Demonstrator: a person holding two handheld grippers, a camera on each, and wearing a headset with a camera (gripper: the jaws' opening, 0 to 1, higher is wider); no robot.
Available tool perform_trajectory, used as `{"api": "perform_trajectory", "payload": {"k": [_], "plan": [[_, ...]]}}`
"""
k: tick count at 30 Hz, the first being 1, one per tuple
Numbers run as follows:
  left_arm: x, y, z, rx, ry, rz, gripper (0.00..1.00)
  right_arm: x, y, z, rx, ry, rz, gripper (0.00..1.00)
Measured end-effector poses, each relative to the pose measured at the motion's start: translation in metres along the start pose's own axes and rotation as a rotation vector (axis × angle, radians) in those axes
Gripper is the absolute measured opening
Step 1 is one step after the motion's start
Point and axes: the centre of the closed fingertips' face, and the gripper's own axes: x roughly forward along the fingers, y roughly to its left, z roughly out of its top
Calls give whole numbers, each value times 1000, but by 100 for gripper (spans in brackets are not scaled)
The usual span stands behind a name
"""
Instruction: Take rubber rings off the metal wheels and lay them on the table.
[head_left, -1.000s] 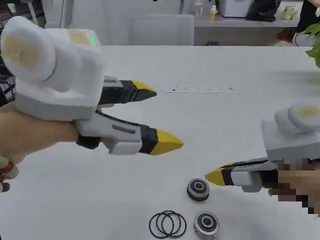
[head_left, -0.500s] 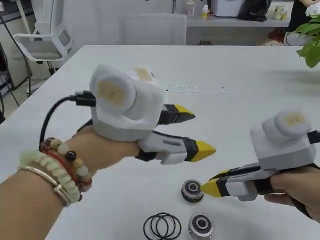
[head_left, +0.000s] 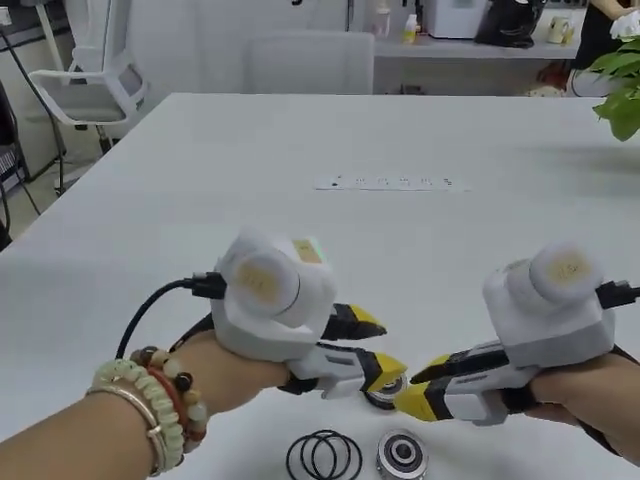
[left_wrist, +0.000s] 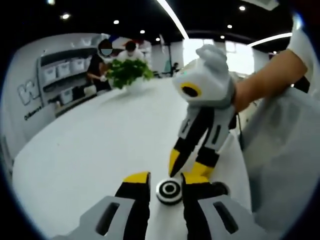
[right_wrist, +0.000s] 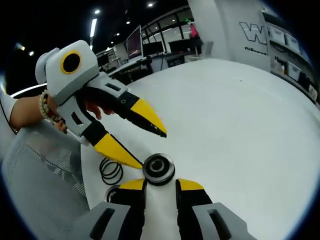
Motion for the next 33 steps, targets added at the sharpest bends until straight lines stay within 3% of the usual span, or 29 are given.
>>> {"api": "perform_trajectory", "payload": {"k": [6,11,12,15,28,30,33], "plan": [[8,-8,-13,-53,43,-27,20,3,2,-1,-32,7,2,20],[9,-4,-25,-65,82,-7,15,4,1,-1,-55,6,-6,19],[9,-4,-22,-62,66,-7,14,4,1,-1,-58,6,-6,19],[8,-3,-23,-95,71,0,13,4,2,-1,-65,8,-6,18],[9,-3,-23,-100,65,9,13,4,-2,-6,-114,38,-22,7],[9,-2,-23,-109,63,6,13,3,-8,-4,-140,32,-52,0],[8,-3,-23,-128,57,-2,13,2,-8,-6,-136,48,-58,0]]}}
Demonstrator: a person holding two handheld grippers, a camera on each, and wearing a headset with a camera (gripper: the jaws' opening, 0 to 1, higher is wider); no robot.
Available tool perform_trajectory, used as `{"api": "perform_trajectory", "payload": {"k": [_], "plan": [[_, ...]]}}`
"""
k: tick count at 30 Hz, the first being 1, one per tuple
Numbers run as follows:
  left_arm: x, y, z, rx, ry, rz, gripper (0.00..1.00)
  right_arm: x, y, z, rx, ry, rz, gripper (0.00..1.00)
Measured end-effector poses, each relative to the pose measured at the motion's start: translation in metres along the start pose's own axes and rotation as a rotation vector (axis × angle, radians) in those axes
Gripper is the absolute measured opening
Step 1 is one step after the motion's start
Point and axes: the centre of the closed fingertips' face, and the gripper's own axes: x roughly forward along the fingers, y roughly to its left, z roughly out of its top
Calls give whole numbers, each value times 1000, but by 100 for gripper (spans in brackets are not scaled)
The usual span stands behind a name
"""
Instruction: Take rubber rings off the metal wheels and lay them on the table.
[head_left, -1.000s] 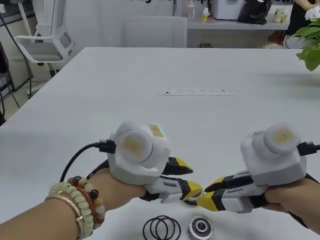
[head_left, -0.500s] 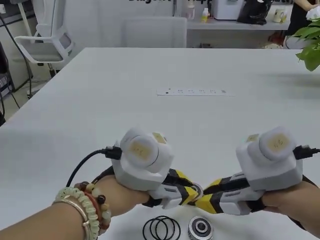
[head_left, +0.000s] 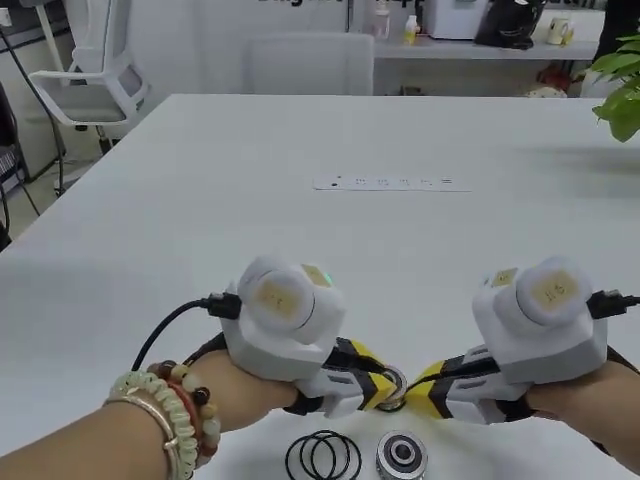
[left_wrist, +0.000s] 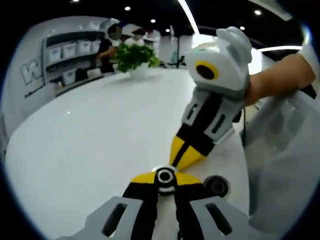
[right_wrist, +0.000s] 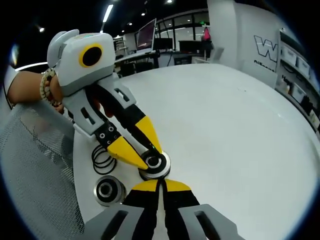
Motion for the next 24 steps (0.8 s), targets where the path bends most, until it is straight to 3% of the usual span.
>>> {"api": "perform_trajectory", "payload": {"k": [6,12,13,14,24], "plan": [[0,-1,-1,50,11,4,13,-1,-4,0,88,-4,-6,0],[0,-1,-1,55,12,9,13,-10,-10,10,255,-77,13,0],[0,-1,-1,57,11,9,13,-10,-9,17,287,-115,24,0],[0,-1,-1,64,13,12,13,-11,-10,14,321,-93,26,0],[1,-1,-1,79,25,24,13,-10,-3,16,305,-86,55,0]]}}
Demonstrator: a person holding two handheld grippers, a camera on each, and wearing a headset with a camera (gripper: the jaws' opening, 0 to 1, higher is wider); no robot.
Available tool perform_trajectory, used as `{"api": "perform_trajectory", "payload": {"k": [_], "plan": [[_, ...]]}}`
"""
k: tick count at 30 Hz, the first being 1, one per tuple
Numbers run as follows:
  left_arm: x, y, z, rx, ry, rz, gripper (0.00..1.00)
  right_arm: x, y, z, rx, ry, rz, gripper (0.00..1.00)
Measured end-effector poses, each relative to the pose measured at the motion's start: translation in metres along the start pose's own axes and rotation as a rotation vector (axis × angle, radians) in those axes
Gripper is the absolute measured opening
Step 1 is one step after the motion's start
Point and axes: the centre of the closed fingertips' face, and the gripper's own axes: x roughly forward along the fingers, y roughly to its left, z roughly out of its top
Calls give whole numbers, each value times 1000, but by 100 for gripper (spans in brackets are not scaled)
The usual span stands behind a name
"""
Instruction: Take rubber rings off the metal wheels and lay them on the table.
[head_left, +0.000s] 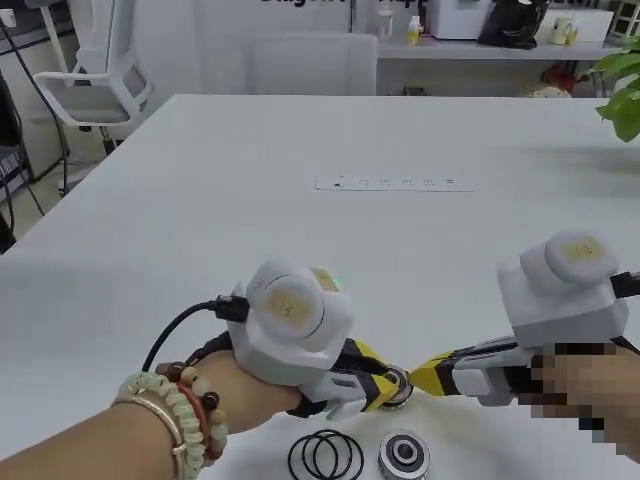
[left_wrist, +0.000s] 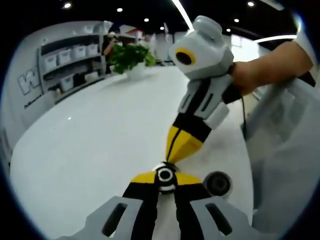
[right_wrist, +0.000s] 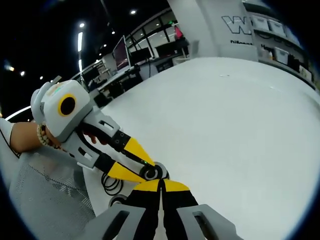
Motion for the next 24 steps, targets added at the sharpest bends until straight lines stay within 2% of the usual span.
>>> {"api": "perform_trajectory", "payload": {"k": [5,24], "plan": [[0,1,-1,9,13,11,12,1,4,0,-32,10,6,0],[0,2,0,7,17,24,12,1,7,4,-17,-10,33,0]]}}
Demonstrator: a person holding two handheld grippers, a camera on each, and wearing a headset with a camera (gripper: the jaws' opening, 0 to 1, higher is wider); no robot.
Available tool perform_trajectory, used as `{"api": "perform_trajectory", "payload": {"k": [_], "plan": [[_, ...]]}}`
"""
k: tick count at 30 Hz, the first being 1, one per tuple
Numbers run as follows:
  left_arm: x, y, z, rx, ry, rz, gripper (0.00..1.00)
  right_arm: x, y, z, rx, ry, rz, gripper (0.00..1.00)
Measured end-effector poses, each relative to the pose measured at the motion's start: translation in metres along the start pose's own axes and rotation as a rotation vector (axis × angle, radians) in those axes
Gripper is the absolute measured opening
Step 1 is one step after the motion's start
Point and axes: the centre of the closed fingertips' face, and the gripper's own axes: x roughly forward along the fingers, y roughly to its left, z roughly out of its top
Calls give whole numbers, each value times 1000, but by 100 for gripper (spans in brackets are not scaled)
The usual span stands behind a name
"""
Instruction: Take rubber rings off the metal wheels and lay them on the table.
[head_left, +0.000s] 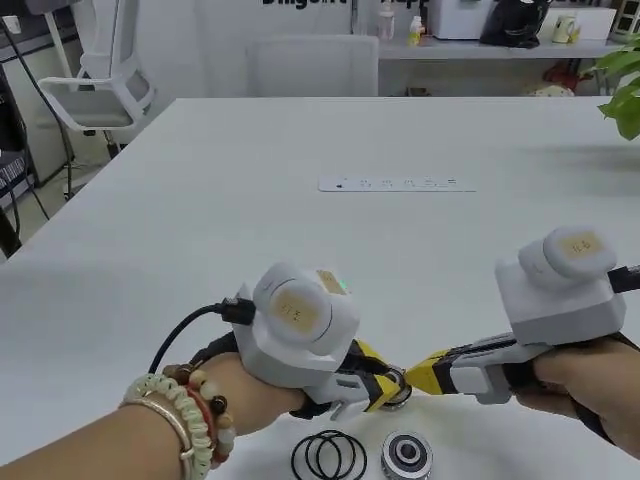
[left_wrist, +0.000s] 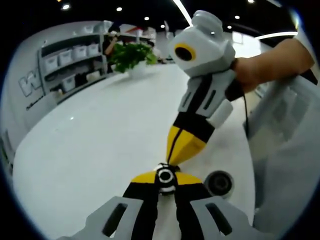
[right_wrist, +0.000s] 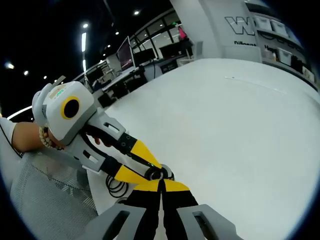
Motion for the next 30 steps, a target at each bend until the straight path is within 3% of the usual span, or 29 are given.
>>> {"api": "perform_trajectory", "payload": {"k": [6,8,9,10,11,14,20,25,28,30], "plan": [[0,0,0,2,-1,0,12,1,6,5,8,-23,26,0],[0,0,0,3,-2,1,12,3,19,16,16,-72,83,0],[0,0,0,2,-3,1,12,2,23,31,36,-152,95,0],[0,0,0,-1,-4,2,12,0,16,13,14,-25,39,0],[1,0,0,-2,-5,1,12,3,13,20,-72,-61,19,0],[1,0,0,2,-7,1,12,2,13,15,5,-58,29,0],[1,0,1,-1,-7,5,13,2,4,6,52,-26,-18,0],[-2,-2,2,-28,25,-15,14,2,1,4,68,-17,-31,0],[-9,-1,12,-22,0,-22,16,0,1,8,83,-31,-31,0],[-15,0,23,-50,-36,-28,19,-2,0,11,85,-42,-32,0]]}}
